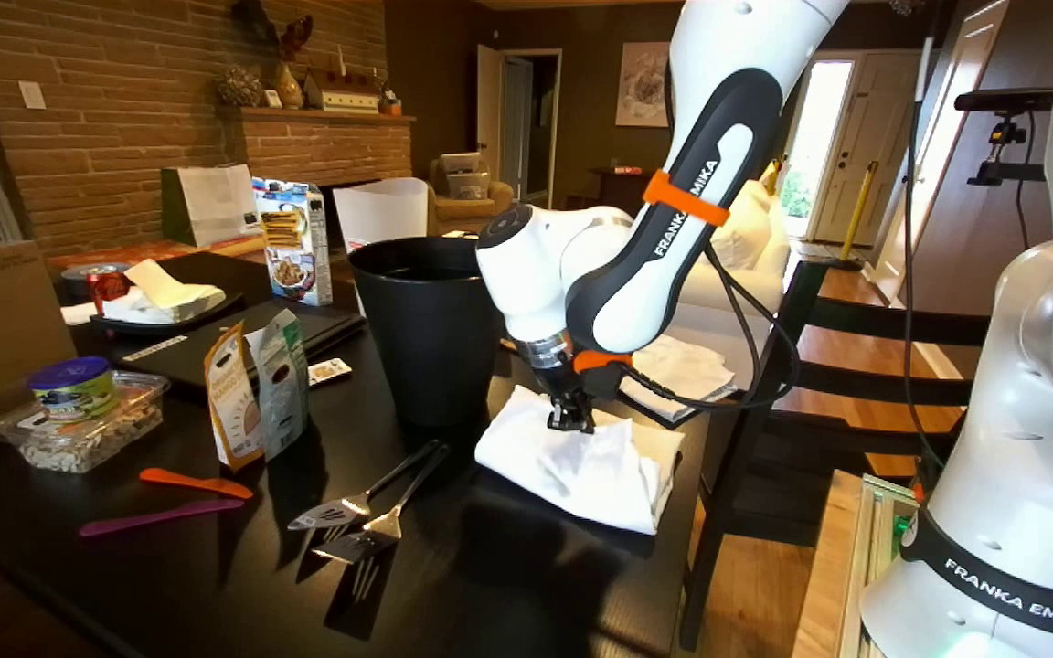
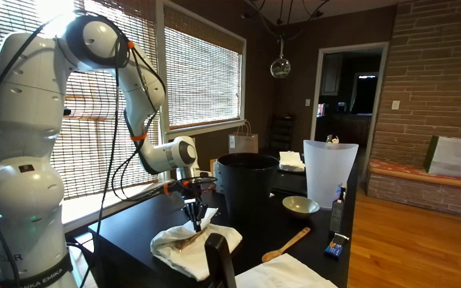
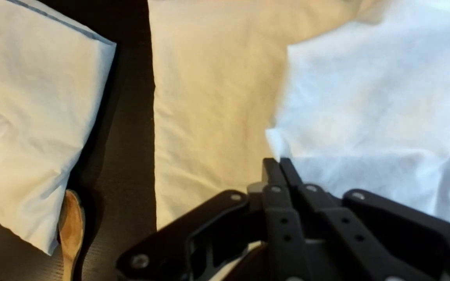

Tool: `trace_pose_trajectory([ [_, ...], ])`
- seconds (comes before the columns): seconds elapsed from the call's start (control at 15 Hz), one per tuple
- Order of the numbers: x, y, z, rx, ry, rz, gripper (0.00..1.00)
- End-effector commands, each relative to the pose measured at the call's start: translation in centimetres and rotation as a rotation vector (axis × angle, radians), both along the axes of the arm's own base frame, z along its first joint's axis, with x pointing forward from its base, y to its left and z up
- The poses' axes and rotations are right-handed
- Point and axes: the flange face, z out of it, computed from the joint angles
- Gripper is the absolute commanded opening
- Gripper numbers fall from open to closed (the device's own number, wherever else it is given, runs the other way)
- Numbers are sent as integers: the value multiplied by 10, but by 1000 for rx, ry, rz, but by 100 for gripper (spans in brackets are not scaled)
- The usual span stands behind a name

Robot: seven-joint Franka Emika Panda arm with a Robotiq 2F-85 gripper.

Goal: Fold the towel in half

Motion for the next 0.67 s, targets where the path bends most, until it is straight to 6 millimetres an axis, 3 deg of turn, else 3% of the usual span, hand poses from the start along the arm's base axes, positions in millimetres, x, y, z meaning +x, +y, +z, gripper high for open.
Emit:
trace_pose_trajectory([
  [0.0, 7, -12, -9, -17, -2, 5, 2],
  [0.53, 15, -28, -16, -42, -3, 22, 4],
  [0.6, 14, -27, -18, -36, 4, 20, 29],
])
